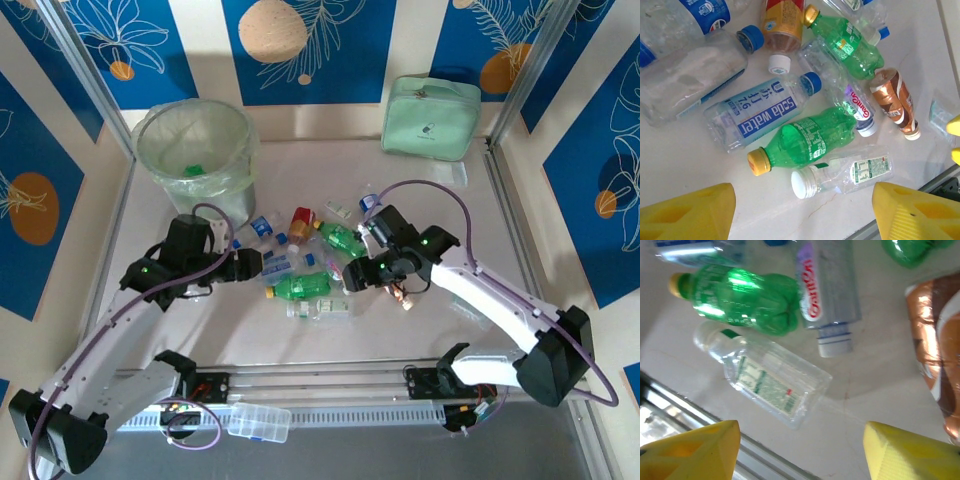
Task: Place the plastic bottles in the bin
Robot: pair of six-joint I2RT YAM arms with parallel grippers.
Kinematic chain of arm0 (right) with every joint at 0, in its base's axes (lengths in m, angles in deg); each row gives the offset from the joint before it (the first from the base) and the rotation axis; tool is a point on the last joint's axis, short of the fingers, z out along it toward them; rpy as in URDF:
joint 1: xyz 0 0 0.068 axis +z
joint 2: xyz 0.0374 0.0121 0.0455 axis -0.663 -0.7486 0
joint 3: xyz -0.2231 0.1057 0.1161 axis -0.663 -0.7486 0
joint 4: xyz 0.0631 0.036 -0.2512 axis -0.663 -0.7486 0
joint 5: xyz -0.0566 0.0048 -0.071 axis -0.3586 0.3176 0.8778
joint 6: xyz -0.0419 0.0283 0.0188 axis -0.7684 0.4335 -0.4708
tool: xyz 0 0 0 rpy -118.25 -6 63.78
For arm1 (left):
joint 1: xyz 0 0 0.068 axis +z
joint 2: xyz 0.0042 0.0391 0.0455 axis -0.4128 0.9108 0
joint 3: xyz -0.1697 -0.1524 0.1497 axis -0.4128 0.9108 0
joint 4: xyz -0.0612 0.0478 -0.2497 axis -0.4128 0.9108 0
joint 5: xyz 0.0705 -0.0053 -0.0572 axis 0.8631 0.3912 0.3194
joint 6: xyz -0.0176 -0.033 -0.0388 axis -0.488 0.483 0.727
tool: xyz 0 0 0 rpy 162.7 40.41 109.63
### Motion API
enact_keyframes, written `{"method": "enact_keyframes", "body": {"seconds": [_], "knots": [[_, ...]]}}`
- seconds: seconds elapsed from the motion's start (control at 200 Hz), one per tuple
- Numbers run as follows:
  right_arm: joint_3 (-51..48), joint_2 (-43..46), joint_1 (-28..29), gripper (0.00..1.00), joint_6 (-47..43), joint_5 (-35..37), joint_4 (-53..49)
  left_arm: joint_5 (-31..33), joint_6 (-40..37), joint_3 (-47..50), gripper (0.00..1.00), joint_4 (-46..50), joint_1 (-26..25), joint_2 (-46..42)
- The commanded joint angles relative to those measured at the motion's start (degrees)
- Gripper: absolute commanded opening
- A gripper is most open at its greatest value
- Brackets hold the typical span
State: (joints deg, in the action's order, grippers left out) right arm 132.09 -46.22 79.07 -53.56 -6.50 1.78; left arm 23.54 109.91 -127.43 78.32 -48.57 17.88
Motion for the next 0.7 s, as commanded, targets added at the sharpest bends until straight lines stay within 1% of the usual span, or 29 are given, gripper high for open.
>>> {"method": "enact_keyframes", "body": {"seconds": [0.0, 0.165, 0.255, 0.375, 0.435, 0.535, 0.695], "knots": [[1.7, -1.9, -0.8, 0.66, 0.7, 3.9, -4.0, -1.2, -1.3, 0.5, 0.72, -3.8, -0.3, -1.4], [2.7, -4.3, -2.0, 0.7, 0.0, 8.5, -5.4, -1.1, -2.0, 1.9, 0.72, -4.7, -0.4, -0.9], [3.0, -6.2, -3.4, 0.75, -1.1, 9.9, -5.6, -1.7, -2.0, 2.1, 0.72, -5.0, -0.3, -0.9], [4.0, -9.5, -4.4, 0.83, -3.2, 14.0, -5.3, -2.6, -2.2, 1.8, 0.73, -5.2, -0.3, -0.8], [4.5, -11.6, -5.0, 0.86, -4.3, 15.6, -4.9, -2.9, -2.4, 1.7, 0.73, -5.1, -0.3, -0.7], [4.9, -14.7, -6.2, 0.88, -5.9, 16.4, -3.4, -3.3, -2.3, 1.6, 0.73, -5.1, -0.3, -0.6], [5.1, -18.9, -8.1, 0.89, -7.6, 15.7, -0.7, -3.8, -2.5, 1.7, 0.73, -5.1, -0.3, -0.6]]}}
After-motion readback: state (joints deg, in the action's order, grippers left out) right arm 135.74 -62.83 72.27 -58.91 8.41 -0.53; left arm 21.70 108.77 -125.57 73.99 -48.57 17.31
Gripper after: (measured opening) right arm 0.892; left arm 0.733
